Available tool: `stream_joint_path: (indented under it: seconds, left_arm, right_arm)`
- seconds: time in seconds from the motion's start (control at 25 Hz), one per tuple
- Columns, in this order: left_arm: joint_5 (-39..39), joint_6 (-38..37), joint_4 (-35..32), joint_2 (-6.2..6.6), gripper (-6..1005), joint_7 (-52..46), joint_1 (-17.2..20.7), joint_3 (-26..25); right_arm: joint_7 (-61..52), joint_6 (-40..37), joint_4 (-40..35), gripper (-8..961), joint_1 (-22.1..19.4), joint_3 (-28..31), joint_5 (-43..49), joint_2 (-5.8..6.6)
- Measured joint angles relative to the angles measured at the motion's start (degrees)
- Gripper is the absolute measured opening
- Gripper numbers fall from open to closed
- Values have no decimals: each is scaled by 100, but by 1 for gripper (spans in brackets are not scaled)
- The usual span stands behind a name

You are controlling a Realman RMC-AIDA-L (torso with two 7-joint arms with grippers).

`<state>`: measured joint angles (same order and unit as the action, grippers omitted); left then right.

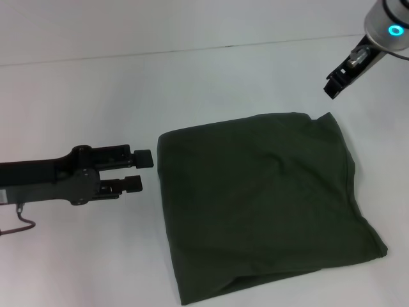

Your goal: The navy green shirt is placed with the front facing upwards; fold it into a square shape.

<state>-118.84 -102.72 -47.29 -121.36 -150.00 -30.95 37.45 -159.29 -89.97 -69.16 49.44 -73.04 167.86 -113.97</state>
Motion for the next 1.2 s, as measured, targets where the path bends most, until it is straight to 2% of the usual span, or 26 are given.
stream_joint_path:
  seconds: [0.08, 0.24, 0.4, 0.64, 0.92, 1.2]
  left_arm:
    - [1, -7, -4, 6, 734, 3, -3, -36]
    - [2, -9, -8, 16, 734, 8, -9, -67]
    - [2, -4, -8, 22, 733, 11, -19, -86]
    - [2, -10, 1, 25, 733, 14, -26, -89]
    - [1, -11, 1, 18, 733, 15, -3, -90]
    - [1, -24, 1, 9, 733, 14, 1, -93]
  right_arm:
    - [302, -361, -67, 411, 25, 267, -28, -99]
    - [906, -951, -50, 406, 75, 703, -50, -377]
    - [1032, -1028, 15, 403, 20, 761, -99, -535]
    - [1043, -846, 381, 403, 10, 765, -240, -545]
    - [998, 97, 1064, 403, 55, 715, -142, -544]
    - [704, 708, 1114, 402, 56, 557, -10, -543]
